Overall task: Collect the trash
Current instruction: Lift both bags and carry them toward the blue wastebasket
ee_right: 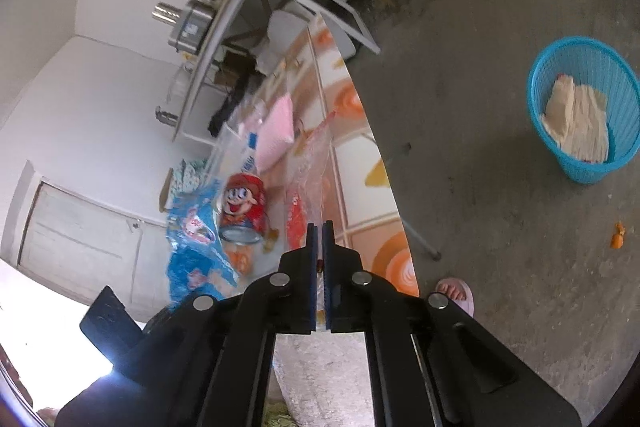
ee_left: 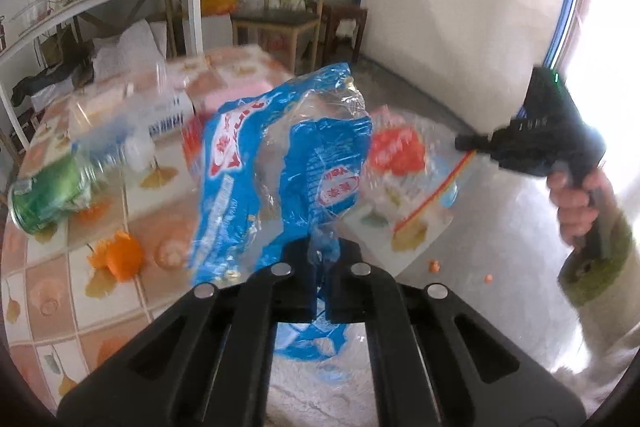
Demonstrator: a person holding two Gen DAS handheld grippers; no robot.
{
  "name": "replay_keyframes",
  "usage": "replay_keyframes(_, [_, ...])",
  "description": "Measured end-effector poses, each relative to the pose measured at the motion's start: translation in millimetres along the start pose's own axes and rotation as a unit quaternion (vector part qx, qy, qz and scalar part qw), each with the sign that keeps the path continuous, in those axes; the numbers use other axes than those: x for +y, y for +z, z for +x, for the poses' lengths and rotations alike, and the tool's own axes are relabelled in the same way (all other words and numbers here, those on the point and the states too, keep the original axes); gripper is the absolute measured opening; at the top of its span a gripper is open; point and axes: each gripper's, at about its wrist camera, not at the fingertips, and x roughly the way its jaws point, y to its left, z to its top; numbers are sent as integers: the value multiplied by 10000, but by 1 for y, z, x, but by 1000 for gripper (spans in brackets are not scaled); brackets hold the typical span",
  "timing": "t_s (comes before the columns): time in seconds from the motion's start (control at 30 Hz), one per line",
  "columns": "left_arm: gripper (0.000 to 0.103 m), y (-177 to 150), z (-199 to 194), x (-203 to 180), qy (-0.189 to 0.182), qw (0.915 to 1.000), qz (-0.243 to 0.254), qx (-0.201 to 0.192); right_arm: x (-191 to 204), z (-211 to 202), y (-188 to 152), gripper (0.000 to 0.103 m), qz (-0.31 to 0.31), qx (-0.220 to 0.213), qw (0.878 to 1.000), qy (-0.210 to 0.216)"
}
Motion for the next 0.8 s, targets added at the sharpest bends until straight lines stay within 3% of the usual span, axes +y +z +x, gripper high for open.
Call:
replay_keyframes(0.17, [0, 38, -12, -7, -499, 9982, -31, -324, 1, -34, 5, 3, -20, -410, 9992, -7])
replay_keyframes(0.27, [0, 70, -5, -20, -997, 9941, -13, -424, -6, -63, 10, 3, 38, -781, 9969, -118])
replay_keyframes(0.43, [0, 128, 30, -55, -2057, 9779, -117, -347, -32, -118, 15, 3, 266, -1474, 9878, -433])
replay_keyframes(0.53, [0, 160, 72, -86, -2762, 9608, -232, -83, -54, -145, 13, 3, 453, -1821, 9794, -747])
replay_keyframes(0.67, [0, 185, 154, -126, -3521, 9310, -596, 758, -89, -171, 10, 2, 755, -2129, 9656, -1286])
replay_keyframes(0.8, [0, 185, 254, -161, -3800, 9003, -1177, 1766, -125, -181, 7, 3, 1068, -2245, 9529, -1739])
